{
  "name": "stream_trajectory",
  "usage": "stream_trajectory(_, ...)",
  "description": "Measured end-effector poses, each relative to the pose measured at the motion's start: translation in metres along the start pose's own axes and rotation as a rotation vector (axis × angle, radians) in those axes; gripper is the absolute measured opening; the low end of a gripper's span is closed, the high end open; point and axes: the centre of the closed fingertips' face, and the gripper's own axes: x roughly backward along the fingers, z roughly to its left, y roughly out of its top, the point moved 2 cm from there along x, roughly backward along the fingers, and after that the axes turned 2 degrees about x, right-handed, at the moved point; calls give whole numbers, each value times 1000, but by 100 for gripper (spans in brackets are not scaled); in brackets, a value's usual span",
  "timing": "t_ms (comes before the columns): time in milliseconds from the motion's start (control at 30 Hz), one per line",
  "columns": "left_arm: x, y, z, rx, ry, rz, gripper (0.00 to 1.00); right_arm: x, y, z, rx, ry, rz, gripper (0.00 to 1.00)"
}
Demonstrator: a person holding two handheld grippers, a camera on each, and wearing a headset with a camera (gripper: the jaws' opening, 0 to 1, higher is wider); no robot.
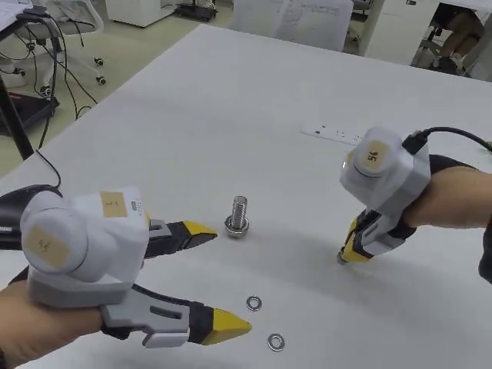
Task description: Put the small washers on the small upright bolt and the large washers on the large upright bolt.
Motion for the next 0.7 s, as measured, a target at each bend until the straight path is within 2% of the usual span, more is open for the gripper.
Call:
stream_trajectory(333,1,-1,3,4,2,1,70,-7,0,-3,-4,3,4,14)
stream_trajectory(700,0,-1,3,3,3,2,70,-6,1,-4,-4,0,-6,16)
